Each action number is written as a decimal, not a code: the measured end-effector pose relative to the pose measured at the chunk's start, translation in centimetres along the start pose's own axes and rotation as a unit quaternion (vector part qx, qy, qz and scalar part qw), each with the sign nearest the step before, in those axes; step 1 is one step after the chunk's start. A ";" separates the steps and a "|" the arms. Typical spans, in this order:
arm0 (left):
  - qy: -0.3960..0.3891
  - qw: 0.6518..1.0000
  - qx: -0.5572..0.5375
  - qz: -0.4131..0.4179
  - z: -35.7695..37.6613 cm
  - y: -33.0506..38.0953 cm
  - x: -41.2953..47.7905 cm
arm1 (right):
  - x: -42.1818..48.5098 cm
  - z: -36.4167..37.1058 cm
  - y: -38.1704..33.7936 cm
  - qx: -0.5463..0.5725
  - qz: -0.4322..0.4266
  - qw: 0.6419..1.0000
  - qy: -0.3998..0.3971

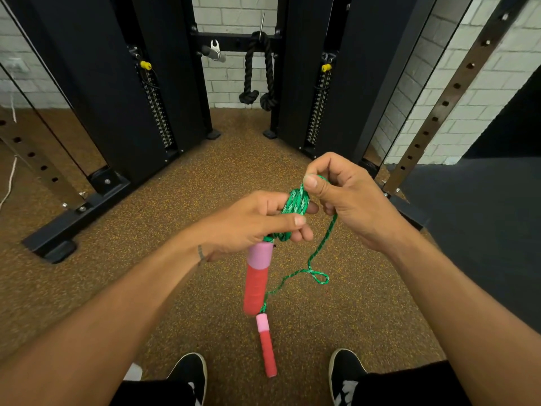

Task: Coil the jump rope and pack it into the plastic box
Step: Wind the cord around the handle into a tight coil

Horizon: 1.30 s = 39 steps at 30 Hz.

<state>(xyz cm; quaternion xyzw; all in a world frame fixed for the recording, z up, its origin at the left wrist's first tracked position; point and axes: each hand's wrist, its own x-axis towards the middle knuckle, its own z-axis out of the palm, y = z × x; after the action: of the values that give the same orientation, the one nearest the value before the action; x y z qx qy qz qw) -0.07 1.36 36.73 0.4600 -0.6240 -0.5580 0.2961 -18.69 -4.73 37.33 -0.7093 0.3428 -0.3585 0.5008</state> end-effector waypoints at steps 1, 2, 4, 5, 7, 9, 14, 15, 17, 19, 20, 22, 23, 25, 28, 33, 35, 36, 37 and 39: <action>0.003 1.000 -0.006 0.003 -0.1 0.0 0.0 | 0.0 0.0 0.0 0.003 0.005 1.000 0.003; 0.005 1.000 -0.010 0.007 -0.2 0.0 0.0 | 0.0 0.0 0.1 0.008 0.010 1.000 0.007; 0.009 1.000 -0.011 0.016 -0.2 0.1 -0.1 | 0.1 0.1 0.1 0.014 0.020 1.000 0.009; 0.010 1.000 -0.011 0.019 -0.1 0.1 -0.1 | 0.1 0.2 0.1 0.016 0.028 0.999 0.009; 0.008 1.000 -0.014 0.021 -0.1 0.2 -0.2 | 0.2 0.2 0.2 0.019 0.048 0.999 0.002; 0.003 1.000 -0.014 0.023 0.0 0.1 -0.2 | 0.3 0.1 0.4 0.023 0.070 0.997 -0.010; -0.003 0.997 -0.074 0.028 0.2 0.2 -0.2 | 0.4 0.3 0.9 0.081 0.123 0.988 -0.035; -0.008 0.996 -0.085 0.033 0.2 0.2 -0.2 | 0.4 0.5 1.0 0.094 0.130 0.986 -0.044; -0.007 0.993 -0.110 0.045 0.3 0.2 -0.1 | 0.4 0.7 1.4 0.112 0.145 0.981 -0.056; 0.009 0.990 -0.133 0.054 0.3 0.2 -0.1 | 0.4 1.0 1.7 0.131 0.175 0.974 -0.060; 0.018 0.988 -0.143 0.058 0.3 0.2 -0.1 | 0.4 1.1 1.7 0.137 0.190 0.970 -0.059; 0.034 0.984 -0.160 0.065 0.4 0.2 -0.1 | 0.3 1.2 1.7 0.143 0.214 0.965 -0.058; 0.043 0.983 -0.164 0.068 0.3 0.2 -0.1 | 0.3 1.3 1.8 0.139 0.226 0.962 -0.058; 0.068 0.982 -0.160 0.074 0.3 0.3 0.0 | 0.0 1.7 2.0 0.112 0.246 0.960 -0.065; 0.113 0.977 -0.164 0.079 0.1 0.2 0.2 | -0.3 2.4 2.0 0.079 0.267 0.956 -0.096; 0.173 0.964 -0.189 0.065 0.0 0.1 0.2 | -0.4 3.0 1.5 0.031 0.262 0.954 -0.140; 0.186 0.963 -0.186 0.057 0.0 0.1 0.2 | -0.5 3.1 1.3 0.007 0.248 0.957 -0.148; 0.194 0.963 -0.182 0.053 0.0 0.1 0.2 | -0.5 3.1 1.3 -0.002 0.238 0.960 -0.150; 0.203 0.962 -0.176 0.049 0.0 0.1 0.2 | -0.5 3.1 1.3 -0.007 0.228 0.962 -0.151; 0.216 0.962 -0.159 0.039 -0.2 0.1 0.2 | -0.6 3.1 1.2 -0.012 0.209 0.965 -0.159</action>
<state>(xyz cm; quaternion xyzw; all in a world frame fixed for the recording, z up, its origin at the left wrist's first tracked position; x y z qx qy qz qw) -0.02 1.07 36.86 0.4918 -0.4655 -0.5253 0.5153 -16.51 -3.15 35.31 -0.6754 0.4038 -0.1244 0.6044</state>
